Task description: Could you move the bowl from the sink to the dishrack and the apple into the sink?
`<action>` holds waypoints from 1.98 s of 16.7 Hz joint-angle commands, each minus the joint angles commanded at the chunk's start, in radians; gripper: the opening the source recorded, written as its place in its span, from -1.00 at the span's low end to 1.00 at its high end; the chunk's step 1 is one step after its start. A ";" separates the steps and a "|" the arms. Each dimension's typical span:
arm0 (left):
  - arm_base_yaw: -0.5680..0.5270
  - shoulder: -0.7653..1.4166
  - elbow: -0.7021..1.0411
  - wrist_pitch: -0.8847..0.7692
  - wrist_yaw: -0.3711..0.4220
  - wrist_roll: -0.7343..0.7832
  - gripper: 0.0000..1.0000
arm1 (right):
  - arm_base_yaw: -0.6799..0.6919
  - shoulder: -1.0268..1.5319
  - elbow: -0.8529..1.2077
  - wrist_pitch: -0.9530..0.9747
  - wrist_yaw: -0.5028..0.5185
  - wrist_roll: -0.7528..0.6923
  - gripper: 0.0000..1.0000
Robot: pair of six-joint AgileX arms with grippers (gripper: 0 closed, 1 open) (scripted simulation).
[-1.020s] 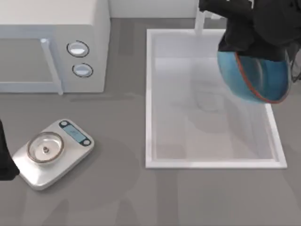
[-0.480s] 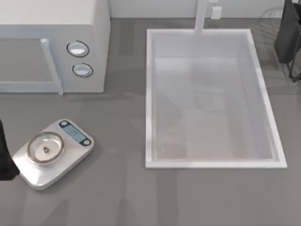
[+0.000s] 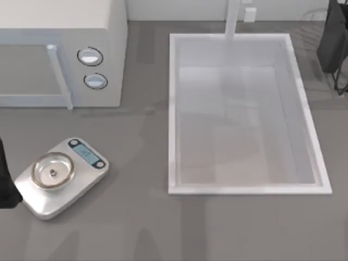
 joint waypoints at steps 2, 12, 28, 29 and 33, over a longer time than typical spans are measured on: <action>0.000 0.000 0.000 0.000 0.000 0.000 1.00 | 0.003 0.005 0.002 -0.002 0.004 0.001 -1.00; 0.000 0.000 0.000 0.000 0.000 0.000 1.00 | 0.052 0.279 -0.156 0.437 0.058 -0.002 -1.00; 0.000 0.000 0.000 0.000 0.000 0.000 1.00 | 0.112 0.488 -0.345 0.831 0.119 -0.001 -0.40; 0.000 0.000 0.000 0.000 0.000 0.000 1.00 | 0.112 0.488 -0.345 0.831 0.119 -0.001 -0.25; 0.000 0.000 0.000 0.000 0.000 0.000 1.00 | 0.112 0.488 -0.345 0.831 0.119 -0.001 0.36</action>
